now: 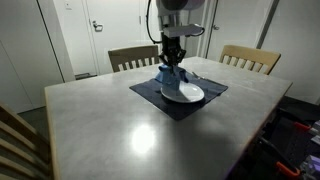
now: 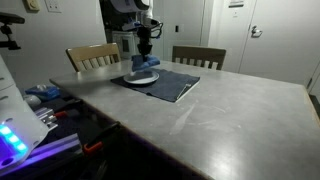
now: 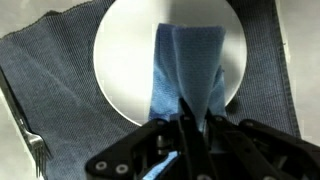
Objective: Wipe the white plate with the blue towel
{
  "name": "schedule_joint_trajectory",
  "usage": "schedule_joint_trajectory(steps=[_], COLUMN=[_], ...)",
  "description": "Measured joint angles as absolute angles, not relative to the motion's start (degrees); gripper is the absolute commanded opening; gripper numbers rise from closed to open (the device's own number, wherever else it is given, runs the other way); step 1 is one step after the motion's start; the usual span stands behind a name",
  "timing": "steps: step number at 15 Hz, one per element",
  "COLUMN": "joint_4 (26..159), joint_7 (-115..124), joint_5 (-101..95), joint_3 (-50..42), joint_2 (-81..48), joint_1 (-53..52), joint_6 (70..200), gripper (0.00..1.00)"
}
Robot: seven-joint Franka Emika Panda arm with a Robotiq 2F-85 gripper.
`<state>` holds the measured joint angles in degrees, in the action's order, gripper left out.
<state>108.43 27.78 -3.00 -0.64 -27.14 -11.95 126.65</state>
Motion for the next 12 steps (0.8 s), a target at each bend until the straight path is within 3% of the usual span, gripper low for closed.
schedule_joint_trajectory(steps=[12], joint_4=[97.85], joint_7=[24.5], joint_5=[-8.61], joint_3=[-0.25], joint_2=[-35.62], joint_1=[-17.14], joint_6=[137.34], gripper=[0.03])
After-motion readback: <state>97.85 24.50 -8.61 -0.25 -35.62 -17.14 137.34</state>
